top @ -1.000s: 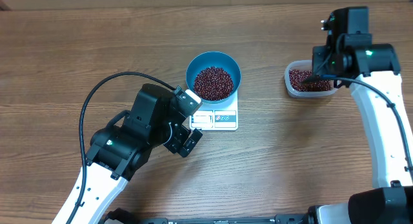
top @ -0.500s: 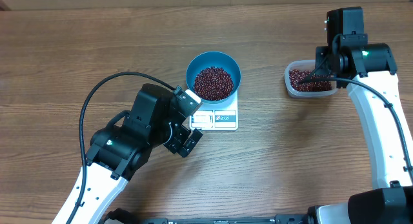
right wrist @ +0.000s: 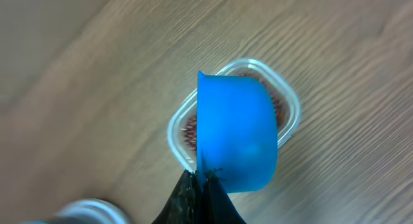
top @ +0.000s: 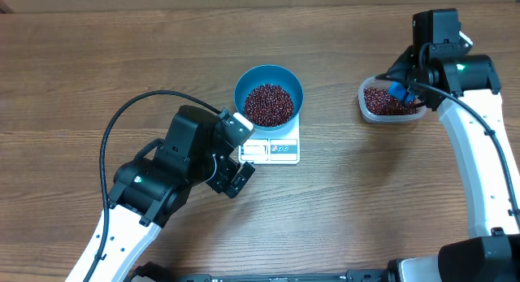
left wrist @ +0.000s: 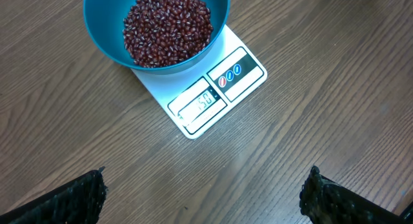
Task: Scoop item into bowl and weigh 150g on scale
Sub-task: 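Lower the blue scoop into the tub and open the right gripper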
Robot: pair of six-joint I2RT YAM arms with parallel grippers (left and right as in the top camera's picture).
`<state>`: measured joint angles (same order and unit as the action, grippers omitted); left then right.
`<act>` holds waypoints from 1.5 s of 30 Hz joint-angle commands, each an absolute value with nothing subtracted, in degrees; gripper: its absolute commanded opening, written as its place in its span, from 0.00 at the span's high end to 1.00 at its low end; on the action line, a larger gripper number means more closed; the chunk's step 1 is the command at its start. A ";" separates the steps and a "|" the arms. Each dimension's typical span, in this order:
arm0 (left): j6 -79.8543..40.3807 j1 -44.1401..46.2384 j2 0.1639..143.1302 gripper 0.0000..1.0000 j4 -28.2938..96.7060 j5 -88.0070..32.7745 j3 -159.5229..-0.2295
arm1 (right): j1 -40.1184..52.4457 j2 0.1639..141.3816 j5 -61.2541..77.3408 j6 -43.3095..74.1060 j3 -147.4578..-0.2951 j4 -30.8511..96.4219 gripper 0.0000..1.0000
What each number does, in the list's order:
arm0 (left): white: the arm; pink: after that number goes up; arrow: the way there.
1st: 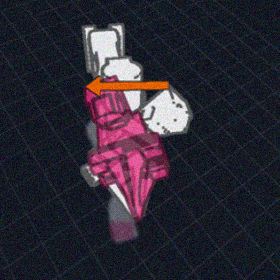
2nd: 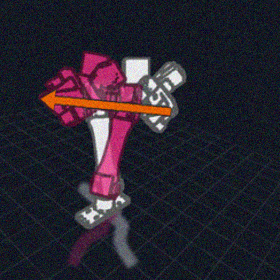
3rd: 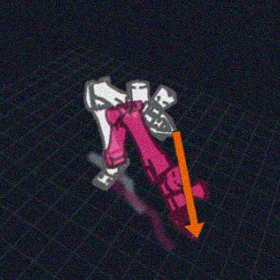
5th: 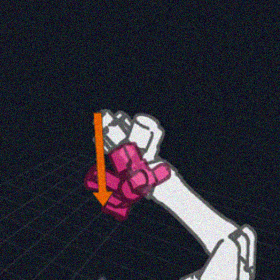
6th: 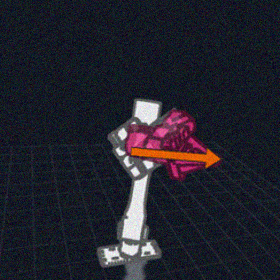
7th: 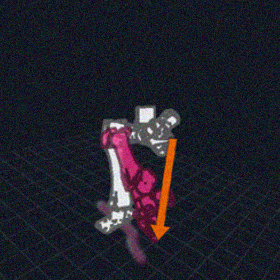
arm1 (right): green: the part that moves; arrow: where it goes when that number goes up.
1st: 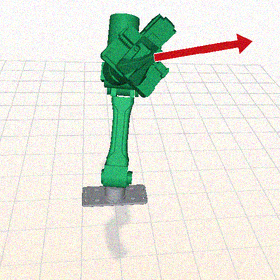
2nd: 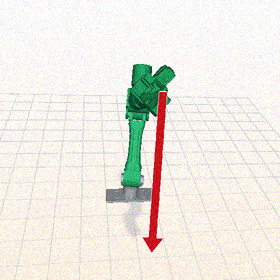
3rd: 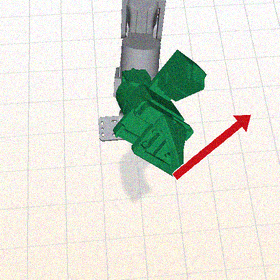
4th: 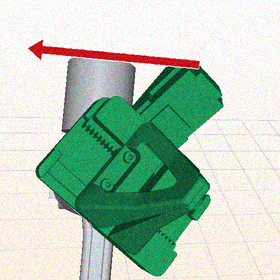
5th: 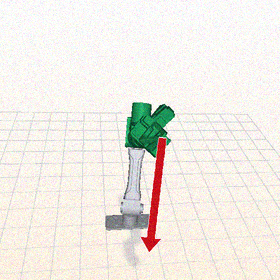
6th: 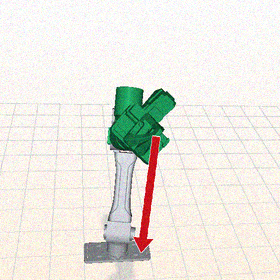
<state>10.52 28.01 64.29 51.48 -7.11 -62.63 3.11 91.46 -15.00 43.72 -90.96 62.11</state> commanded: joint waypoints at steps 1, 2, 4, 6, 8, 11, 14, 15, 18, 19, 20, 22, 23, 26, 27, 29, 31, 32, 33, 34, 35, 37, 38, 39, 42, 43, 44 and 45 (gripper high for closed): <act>11.16 27.66 64.51 0.01 51.40 -7.94 -63.51 | 2.81 90.15 -14.09 58.37 -88.95 61.30 0.96; 11.16 27.66 64.51 0.00 51.40 -7.94 -63.51 | 2.83 90.17 -14.06 58.96 -88.38 60.80 0.96; 11.18 27.66 64.51 0.00 51.40 -7.94 -63.51 | 2.83 90.17 -14.04 58.96 -86.98 58.92 0.96; 11.16 27.66 64.51 0.00 51.40 -7.94 -63.51 | 2.83 90.17 -14.06 58.96 -85.52 56.97 0.96; 11.18 27.66 64.51 0.01 51.40 -7.97 -63.51 | 2.83 90.17 -14.26 58.94 -83.92 54.92 0.96; 11.16 27.66 64.51 0.00 51.42 -7.94 -63.51 | 2.83 90.17 -14.31 58.96 -81.49 51.92 0.96; 11.18 27.66 64.51 0.01 51.40 -7.94 -63.51 | 2.83 90.17 -14.46 58.96 -78.35 48.38 0.96; 11.18 27.66 64.51 0.00 51.42 -7.94 -63.51 | 2.83 90.17 -14.44 58.96 -77.36 47.24 0.96; 11.18 27.66 64.51 0.01 51.40 -7.97 -63.51 | 2.83 90.17 -14.41 58.92 -75.59 45.58 0.87; 11.18 27.66 64.51 0.00 51.40 -7.94 -63.51 | 2.83 90.17 -14.39 58.92 -75.31 45.45 0.76; 11.16 27.66 64.51 0.01 51.40 -7.94 -63.51 | 2.83 90.17 -14.39 58.67 -75.18 45.50 0.65; 11.18 27.66 64.51 0.01 51.42 -7.94 -63.51 | 2.83 90.17 -14.41 58.50 -74.91 45.52 0.43; 11.16 27.66 64.51 0.00 51.40 -7.94 -63.51 | 2.83 90.17 -14.41 58.50 -74.91 45.58 0.31; 11.16 27.66 64.51 0.00 51.40 -7.94 -63.51 | 2.83 90.17 -14.39 58.50 -74.91 45.74 0.20; 11.18 27.66 64.51 0.01 51.42 -7.94 -63.51 | 2.83 90.17 -14.26 58.50 -74.91 45.78 0.17; 11.18 27.66 64.51 0.01 51.40 -7.94 -63.51 | 2.83 90.17 -14.22 58.50 -74.91 46.17 0.12; 11.18 27.66 64.51 0.00 51.40 -7.94 -63.51 | 2.83 90.17 -14.24 58.50 -74.91 46.57 0.12; 11.16 27.66 64.51 0.00 51.40 -7.94 -63.51 | 2.83 90.17 -14.24 58.50 -74.91 46.61 0.12; 11.18 27.66 64.51 0.00 51.40 -7.94 -63.51 | 2.83 90.17 -14.24 58.48 -74.91 46.61 0.12; 11.18 27.66 64.51 0.00 51.40 -7.97 -63.51 | 2.83 90.17 -14.26 58.48 -74.91 46.59 0.12; 11.16 27.66 64.51 0.01 51.40 -7.94 -63.51 | 2.83 90.17 -14.24 58.48 -74.91 46.59 0.12; 11.16 27.66 64.51 0.00 51.42 -7.97 -63.51 | 2.83 90.17 -14.24 58.48 -74.91 46.63 0.12; 11.18 27.66 64.51 0.01 51.40 -7.94 -63.51 | 2.83 90.17 -14.22 58.50 -74.91 46.76 0.12; 11.16 27.66 64.51 0.00 51.40 -7.94 -63.51 | 2.83 90.17 -14.20 58.48 -74.91 46.96 0.12; 11.18 27.66 64.51 0.00 51.40 -7.97 -63.51 | 2.83 90.17 -13.98 58.41 -74.91 47.94 0.11; 11.16 27.66 64.51 0.00 51.42 -7.97 -63.51 | 2.83 90.17 -14.00 58.00 -74.91 48.45 0.09; 11.18 27.66 64.51 0.01 51.40 -7.94 -63.51 | 2.83 90.17 -14.00 57.36 -74.91 48.75 0.07; 11.18 27.66 64.51 0.01 51.40 -7.94 -63.51 | 2.83 90.17 -14.00 56.16 -74.91 48.75 0.04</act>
